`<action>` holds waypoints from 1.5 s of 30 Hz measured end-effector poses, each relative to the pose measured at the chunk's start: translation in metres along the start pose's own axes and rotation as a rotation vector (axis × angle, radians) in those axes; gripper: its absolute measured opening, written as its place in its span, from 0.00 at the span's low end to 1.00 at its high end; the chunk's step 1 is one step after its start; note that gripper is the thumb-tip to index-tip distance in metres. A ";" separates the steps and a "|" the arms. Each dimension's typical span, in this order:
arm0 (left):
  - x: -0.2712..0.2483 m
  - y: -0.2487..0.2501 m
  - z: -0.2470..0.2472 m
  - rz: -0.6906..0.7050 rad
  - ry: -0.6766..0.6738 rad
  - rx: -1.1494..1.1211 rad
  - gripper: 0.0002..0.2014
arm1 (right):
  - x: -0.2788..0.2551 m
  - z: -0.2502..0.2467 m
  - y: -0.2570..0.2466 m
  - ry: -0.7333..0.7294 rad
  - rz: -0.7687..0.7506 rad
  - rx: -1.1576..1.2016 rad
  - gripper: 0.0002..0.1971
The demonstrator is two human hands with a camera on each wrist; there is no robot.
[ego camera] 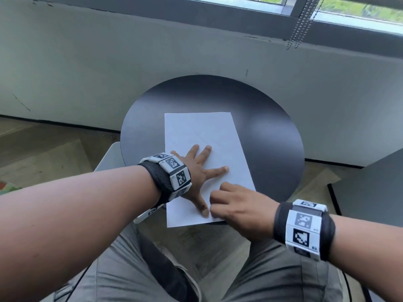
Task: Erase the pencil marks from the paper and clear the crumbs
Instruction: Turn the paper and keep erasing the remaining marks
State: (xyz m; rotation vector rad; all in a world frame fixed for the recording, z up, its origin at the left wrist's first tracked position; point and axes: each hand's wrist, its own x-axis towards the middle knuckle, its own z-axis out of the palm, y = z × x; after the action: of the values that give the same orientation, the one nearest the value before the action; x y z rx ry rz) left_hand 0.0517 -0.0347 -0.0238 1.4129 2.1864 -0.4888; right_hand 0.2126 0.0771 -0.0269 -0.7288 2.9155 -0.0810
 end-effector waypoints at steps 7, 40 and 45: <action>0.001 -0.002 -0.001 0.005 -0.005 -0.003 0.66 | -0.005 -0.011 0.030 0.093 0.258 -0.044 0.08; -0.033 -0.049 0.047 -0.075 0.070 -0.139 0.69 | 0.070 -0.020 0.028 0.061 0.633 0.302 0.10; -0.034 -0.048 0.048 -0.077 0.077 -0.141 0.68 | 0.068 -0.016 -0.018 -0.110 0.336 0.304 0.07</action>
State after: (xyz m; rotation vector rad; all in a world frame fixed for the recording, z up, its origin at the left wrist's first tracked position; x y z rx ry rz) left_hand 0.0292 -0.1052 -0.0420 1.2965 2.2950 -0.3038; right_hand 0.1590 0.0289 -0.0172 -0.1873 2.7831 -0.4213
